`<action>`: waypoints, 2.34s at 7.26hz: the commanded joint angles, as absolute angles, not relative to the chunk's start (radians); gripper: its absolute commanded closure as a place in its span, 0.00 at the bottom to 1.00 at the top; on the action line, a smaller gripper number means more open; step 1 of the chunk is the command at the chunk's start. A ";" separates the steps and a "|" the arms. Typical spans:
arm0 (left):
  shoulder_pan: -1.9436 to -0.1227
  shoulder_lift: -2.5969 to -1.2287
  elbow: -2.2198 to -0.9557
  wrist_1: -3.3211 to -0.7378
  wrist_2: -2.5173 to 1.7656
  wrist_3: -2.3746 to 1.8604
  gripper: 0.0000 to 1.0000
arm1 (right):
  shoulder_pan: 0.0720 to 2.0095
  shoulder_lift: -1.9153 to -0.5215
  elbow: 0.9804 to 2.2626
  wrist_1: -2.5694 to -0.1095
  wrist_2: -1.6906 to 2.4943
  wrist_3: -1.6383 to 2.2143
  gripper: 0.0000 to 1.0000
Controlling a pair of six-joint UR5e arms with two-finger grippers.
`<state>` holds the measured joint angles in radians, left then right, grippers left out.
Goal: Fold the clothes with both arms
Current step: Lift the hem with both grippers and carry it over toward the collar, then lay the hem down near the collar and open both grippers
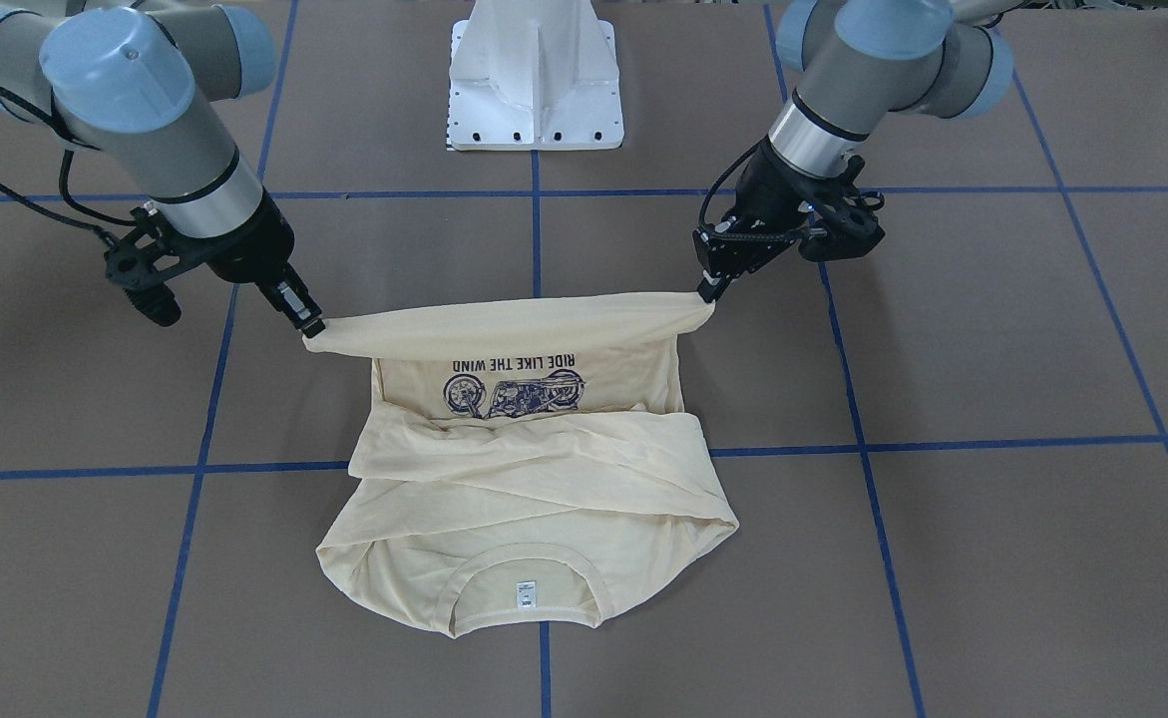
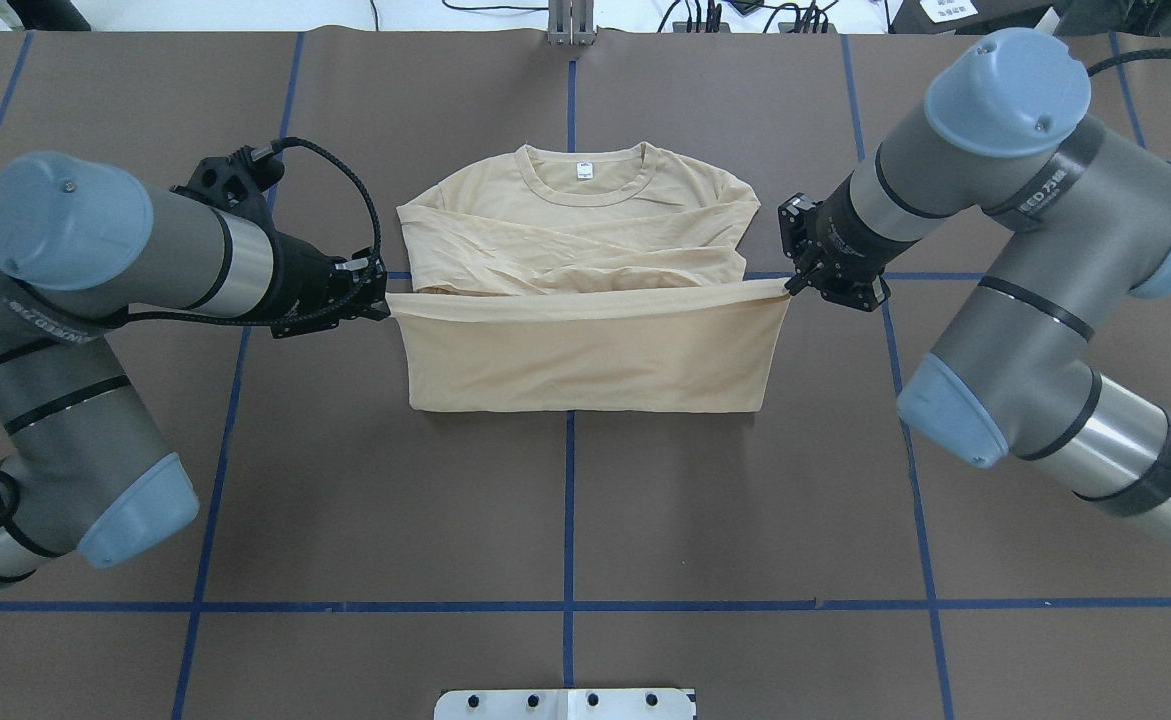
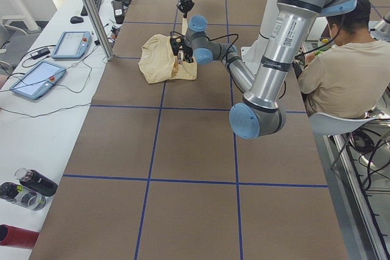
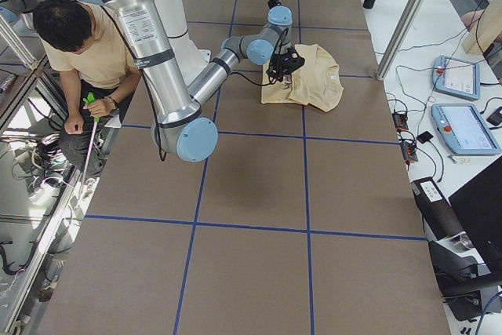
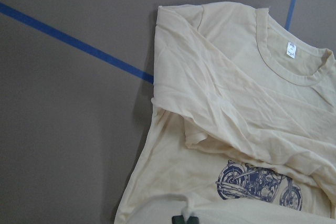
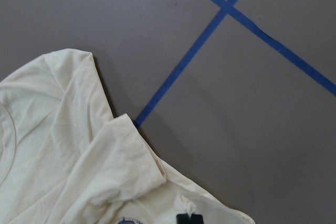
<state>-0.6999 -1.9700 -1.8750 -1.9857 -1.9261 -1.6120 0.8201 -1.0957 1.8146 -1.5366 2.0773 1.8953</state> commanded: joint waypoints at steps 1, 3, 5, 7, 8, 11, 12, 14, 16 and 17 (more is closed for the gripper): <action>-0.736 -2.034 -1.800 -1.988 -1.927 -1.605 1.00 | 0.880 -0.973 1.641 -1.534 2.089 1.827 1.00; -0.791 -2.094 -1.717 -1.990 -1.927 -1.598 1.00 | 0.926 -0.879 1.501 -1.531 2.104 1.748 1.00; -0.828 -2.117 -1.628 -2.063 -1.927 -1.597 1.00 | 0.939 -0.822 1.404 -1.525 2.103 1.706 1.00; -0.836 -2.210 -1.469 -2.124 -1.919 -1.598 1.00 | 0.939 -0.773 1.304 -1.522 2.094 1.677 1.00; -0.836 -2.245 -1.386 -2.161 -1.917 -1.598 1.00 | 0.937 -0.770 1.249 -1.450 2.094 1.674 1.00; -0.834 -2.307 -1.223 -2.256 -1.879 -1.598 1.00 | 0.931 -0.712 1.122 -1.405 2.094 1.675 1.00; -0.834 -2.309 -1.210 -2.278 -1.872 -1.600 1.00 | 0.924 -0.703 1.089 -1.378 2.092 1.675 1.00; -0.831 -2.312 -1.165 -2.347 -1.865 -1.600 1.00 | 0.907 -0.704 1.051 -1.325 2.089 1.675 1.00; -0.830 -2.313 -1.155 -2.353 -1.865 -1.600 0.90 | 0.894 -0.707 1.049 -1.324 2.068 1.675 1.00; -0.827 -2.312 -1.152 -2.358 -1.865 -1.600 0.87 | 0.893 -0.707 1.049 -1.324 2.062 1.675 1.00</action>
